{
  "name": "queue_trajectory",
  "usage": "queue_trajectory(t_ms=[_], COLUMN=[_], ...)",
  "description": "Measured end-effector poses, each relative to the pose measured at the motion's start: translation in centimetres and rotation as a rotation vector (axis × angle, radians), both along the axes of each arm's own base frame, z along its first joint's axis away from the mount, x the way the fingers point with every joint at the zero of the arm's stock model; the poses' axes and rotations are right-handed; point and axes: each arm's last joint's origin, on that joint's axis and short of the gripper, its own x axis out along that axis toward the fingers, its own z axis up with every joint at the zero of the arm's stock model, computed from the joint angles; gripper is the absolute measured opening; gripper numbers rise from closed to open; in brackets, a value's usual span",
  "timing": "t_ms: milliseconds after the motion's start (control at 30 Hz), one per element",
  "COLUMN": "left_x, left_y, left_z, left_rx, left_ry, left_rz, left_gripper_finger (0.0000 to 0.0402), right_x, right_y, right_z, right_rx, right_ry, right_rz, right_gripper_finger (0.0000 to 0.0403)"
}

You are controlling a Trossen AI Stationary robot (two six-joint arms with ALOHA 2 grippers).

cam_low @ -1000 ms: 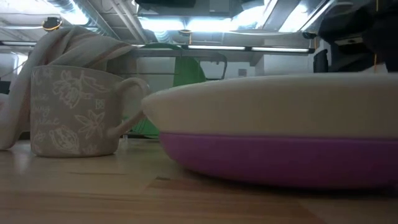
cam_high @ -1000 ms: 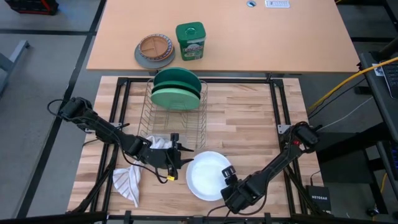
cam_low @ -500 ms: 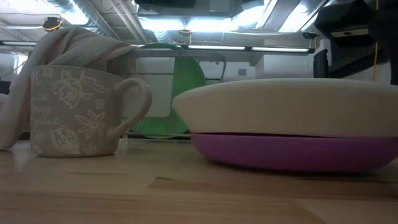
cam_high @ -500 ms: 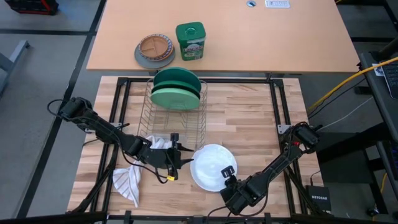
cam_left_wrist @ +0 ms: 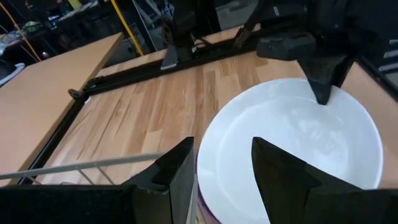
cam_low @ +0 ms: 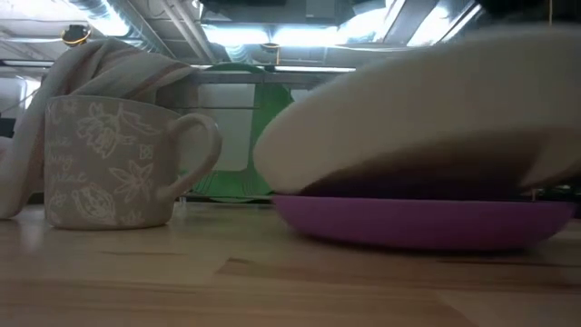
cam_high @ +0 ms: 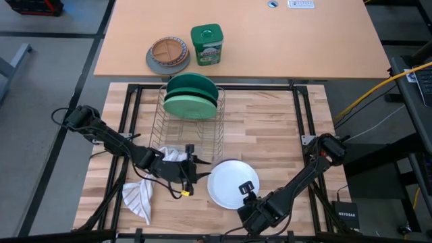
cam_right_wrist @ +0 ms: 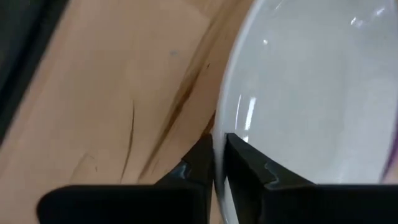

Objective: Sort dishes
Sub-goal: Put the white plate into the gray dish rack

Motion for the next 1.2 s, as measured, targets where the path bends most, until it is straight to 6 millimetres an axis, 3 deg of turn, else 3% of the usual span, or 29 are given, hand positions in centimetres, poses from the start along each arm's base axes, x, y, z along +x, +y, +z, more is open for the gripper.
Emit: queue_trajectory(t_ms=[200, 833, 1200], left_x=[0.3, 0.3, 0.2], left_y=[-0.1, -0.3, -0.9], left_z=[0.8, 1.4, 1.9], left_rx=[-0.011, -0.015, -0.046], left_ry=[-0.077, -0.127, -0.181], left_rz=[-0.010, -0.020, -0.036], left_gripper_finger=[0.0148, 0.0148, 0.0148], right_x=[0.2, -0.6, -0.9], right_y=[0.2, -0.6, -1.5], right_z=[2.7, 7.9, 12.5], right_rx=[-0.011, -0.078, -0.039], right_ry=[0.020, 0.103, 0.124], right_rz=[0.008, 0.005, -0.003], right_gripper_finger=[0.0017, 0.0017, 0.0017])
